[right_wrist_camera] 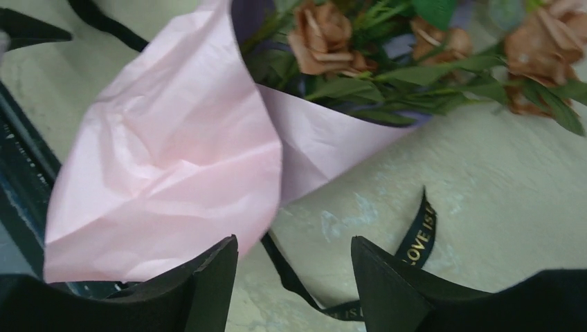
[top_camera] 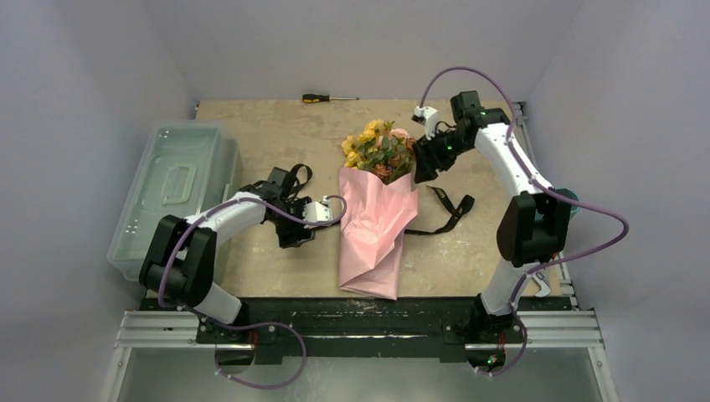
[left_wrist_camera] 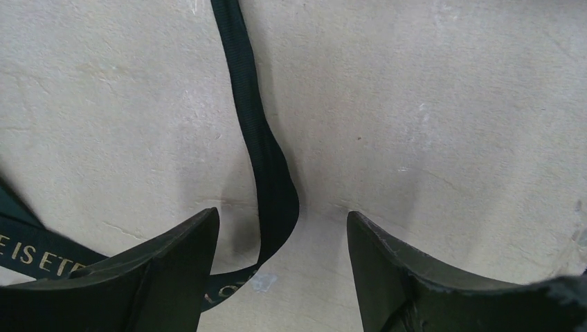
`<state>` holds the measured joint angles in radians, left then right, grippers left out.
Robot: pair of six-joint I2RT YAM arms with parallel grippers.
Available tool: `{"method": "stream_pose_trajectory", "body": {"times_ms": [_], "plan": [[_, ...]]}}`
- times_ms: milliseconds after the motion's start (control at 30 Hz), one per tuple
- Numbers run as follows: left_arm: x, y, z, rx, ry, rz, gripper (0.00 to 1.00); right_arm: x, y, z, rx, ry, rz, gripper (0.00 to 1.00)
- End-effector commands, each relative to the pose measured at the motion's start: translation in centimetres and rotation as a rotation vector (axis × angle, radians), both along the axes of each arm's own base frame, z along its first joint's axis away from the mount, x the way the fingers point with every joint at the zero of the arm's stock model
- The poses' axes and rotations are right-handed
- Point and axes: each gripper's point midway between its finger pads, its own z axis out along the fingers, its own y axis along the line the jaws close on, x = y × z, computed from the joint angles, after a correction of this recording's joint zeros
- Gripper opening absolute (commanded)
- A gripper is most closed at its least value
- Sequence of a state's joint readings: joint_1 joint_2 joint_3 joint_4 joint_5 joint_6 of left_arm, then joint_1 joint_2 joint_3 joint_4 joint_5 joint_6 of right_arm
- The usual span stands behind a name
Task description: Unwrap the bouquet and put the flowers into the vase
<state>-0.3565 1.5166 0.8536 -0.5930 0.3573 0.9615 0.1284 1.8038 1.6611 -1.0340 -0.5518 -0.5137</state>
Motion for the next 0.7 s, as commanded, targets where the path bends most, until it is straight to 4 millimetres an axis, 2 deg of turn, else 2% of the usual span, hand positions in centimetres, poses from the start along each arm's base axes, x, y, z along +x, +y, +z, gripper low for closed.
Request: {"method": "stream_pose_trajectory", "body": {"times_ms": [0,167,267,433,533,567,667], "plan": [[1.6,0.3,-0.5,0.034,-0.071,-0.007,0.66,-1.6,6.2,2.3,0.103,-0.009,0.138,0.67],[1.6,0.7,-0.4,0.056,-0.075,-0.005,0.56,-2.5,10.0,0.9,0.116,0.011,0.213,0.73],[1.4,0.5,-0.3,0.059,-0.064,-0.002,0.46,-2.5,11.3,-0.9,0.105,0.027,0.234,0.73],[1.3,-0.1,0.5,0.016,-0.062,0.046,0.25,-2.9,11.6,-4.6,0.045,0.075,0.26,0.73],[1.8,-0.7,1.6,-0.031,-0.076,0.102,0.03,-3.1,11.4,-6.2,0.011,0.09,0.269,0.72],[2.1,-0.9,2.1,-0.05,-0.081,0.132,0.0,-3.1,11.4,-6.6,0.002,0.095,0.269,0.72],[2.9,-2.0,4.4,-0.128,-0.094,0.2,0.0,-3.2,11.1,-7.9,-0.024,0.103,0.272,0.71]]}}
